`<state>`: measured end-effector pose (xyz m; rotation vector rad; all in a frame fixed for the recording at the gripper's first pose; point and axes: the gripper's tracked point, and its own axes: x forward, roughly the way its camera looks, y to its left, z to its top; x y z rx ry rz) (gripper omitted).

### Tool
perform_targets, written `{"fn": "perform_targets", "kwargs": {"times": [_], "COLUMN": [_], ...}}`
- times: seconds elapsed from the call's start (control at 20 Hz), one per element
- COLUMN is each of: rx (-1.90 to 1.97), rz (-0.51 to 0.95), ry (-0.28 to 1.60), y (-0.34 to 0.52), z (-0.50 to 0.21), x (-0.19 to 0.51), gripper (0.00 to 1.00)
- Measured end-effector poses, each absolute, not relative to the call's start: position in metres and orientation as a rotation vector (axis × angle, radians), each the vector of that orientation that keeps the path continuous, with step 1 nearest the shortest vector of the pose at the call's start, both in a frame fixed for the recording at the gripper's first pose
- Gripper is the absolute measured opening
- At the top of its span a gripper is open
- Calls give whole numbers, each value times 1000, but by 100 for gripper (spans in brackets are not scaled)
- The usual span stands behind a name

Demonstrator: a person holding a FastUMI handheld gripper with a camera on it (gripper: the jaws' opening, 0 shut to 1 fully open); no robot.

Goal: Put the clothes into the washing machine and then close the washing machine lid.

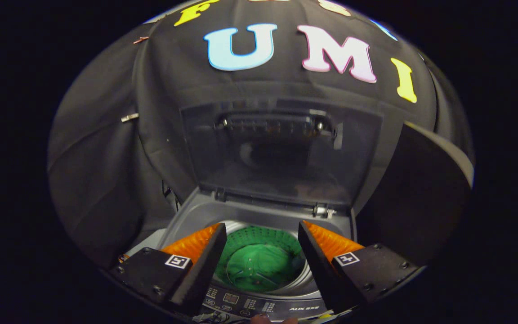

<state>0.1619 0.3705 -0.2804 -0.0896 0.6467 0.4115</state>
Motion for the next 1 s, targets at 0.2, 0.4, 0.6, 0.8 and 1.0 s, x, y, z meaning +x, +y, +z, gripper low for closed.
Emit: {"fn": "perform_targets", "kwargs": {"times": [0.2, 0.4, 0.6, 0.8, 1.0], "rx": [-43, -41, -48, -40, -11], "rz": [429, 421, 414, 406, 390], "ry": [554, 442, 353, 355, 419], "y": [376, 383, 389, 402, 414], "z": [-219, -155, -99, -81, -98], "x": [171, 196, 221, 251, 286], "gripper": [100, 100, 99, 99, 99]}}
